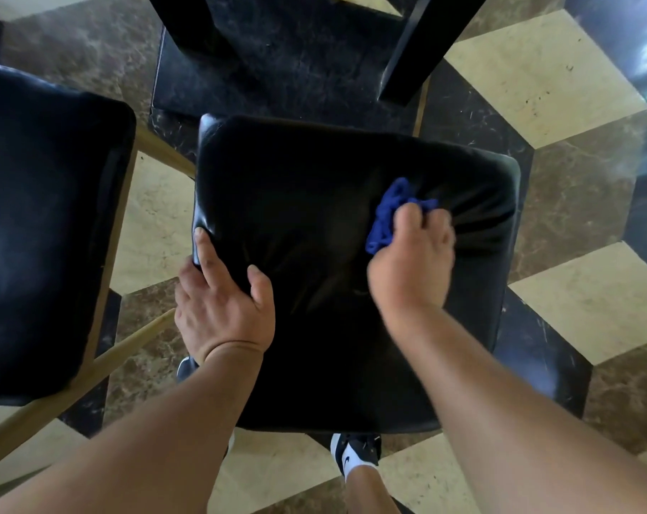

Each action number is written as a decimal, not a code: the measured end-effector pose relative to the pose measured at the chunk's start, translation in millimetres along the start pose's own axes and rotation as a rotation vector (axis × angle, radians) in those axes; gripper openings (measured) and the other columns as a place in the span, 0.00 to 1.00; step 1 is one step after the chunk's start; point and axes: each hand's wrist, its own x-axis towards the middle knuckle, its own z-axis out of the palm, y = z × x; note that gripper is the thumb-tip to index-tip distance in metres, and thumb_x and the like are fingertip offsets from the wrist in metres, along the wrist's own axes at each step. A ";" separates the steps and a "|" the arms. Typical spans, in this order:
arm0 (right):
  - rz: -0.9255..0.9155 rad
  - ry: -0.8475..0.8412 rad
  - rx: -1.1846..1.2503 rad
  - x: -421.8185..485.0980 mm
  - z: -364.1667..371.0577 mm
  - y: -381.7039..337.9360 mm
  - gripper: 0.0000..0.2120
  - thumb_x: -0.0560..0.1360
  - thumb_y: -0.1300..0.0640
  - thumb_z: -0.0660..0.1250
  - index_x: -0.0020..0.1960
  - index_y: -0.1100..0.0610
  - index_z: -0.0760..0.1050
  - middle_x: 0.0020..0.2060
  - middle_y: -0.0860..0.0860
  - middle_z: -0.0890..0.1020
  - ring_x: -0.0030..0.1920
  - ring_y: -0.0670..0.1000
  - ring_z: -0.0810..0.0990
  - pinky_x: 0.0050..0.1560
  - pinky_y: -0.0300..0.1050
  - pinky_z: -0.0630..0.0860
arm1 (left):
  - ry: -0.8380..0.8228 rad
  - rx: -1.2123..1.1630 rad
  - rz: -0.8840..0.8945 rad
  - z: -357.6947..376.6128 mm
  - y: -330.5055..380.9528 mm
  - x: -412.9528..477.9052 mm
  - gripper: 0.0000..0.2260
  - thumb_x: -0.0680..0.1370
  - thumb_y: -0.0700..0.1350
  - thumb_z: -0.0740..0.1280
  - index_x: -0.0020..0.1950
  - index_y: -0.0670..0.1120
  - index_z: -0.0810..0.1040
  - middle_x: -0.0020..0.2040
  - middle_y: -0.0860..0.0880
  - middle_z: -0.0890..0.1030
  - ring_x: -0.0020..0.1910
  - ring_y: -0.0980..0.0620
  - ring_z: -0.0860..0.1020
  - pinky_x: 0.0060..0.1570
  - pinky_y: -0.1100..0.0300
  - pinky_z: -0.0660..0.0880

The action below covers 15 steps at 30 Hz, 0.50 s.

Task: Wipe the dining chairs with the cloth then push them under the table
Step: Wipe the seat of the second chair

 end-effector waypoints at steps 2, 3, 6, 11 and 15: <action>-0.150 -0.066 0.010 -21.7 10.8 -30.7 0.13 0.70 0.60 0.66 0.55 0.58 0.76 0.51 0.62 0.75 0.50 0.67 0.75 0.52 0.58 0.72 | -0.004 -0.004 0.006 -0.2 0.1 0.5 0.36 0.79 0.62 0.54 0.85 0.52 0.48 0.73 0.35 0.69 0.66 0.32 0.70 0.63 0.34 0.70; -0.242 -0.106 0.018 -33.3 16.1 -46.7 0.12 0.71 0.56 0.65 0.54 0.57 0.76 0.51 0.61 0.75 0.49 0.66 0.74 0.51 0.58 0.71 | -0.008 -0.007 0.005 -0.5 0.1 0.9 0.36 0.79 0.62 0.54 0.85 0.52 0.49 0.73 0.35 0.69 0.66 0.32 0.70 0.64 0.34 0.69; -0.436 -0.208 0.074 -63.6 29.4 -80.0 0.15 0.77 0.44 0.63 0.53 0.56 0.73 0.50 0.58 0.73 0.49 0.61 0.72 0.50 0.57 0.71 | -0.023 -0.020 -0.002 -1.2 -0.3 1.8 0.36 0.79 0.62 0.52 0.85 0.51 0.49 0.74 0.34 0.68 0.66 0.30 0.70 0.64 0.33 0.69; -0.497 -0.250 0.090 -63.0 28.8 -75.5 0.19 0.81 0.42 0.52 0.54 0.56 0.72 0.49 0.56 0.73 0.48 0.58 0.72 0.52 0.55 0.73 | -0.005 -0.021 0.004 -1.1 0.5 0.8 0.35 0.80 0.61 0.52 0.85 0.51 0.50 0.72 0.34 0.69 0.66 0.30 0.71 0.63 0.33 0.69; -0.533 -0.285 0.092 -60.5 24.4 -75.2 0.18 0.80 0.45 0.51 0.56 0.55 0.72 0.50 0.56 0.72 0.49 0.57 0.72 0.54 0.54 0.74 | 0.010 -0.022 0.008 0.3 -0.3 1.0 0.34 0.80 0.62 0.53 0.85 0.52 0.50 0.72 0.35 0.70 0.65 0.31 0.71 0.62 0.33 0.70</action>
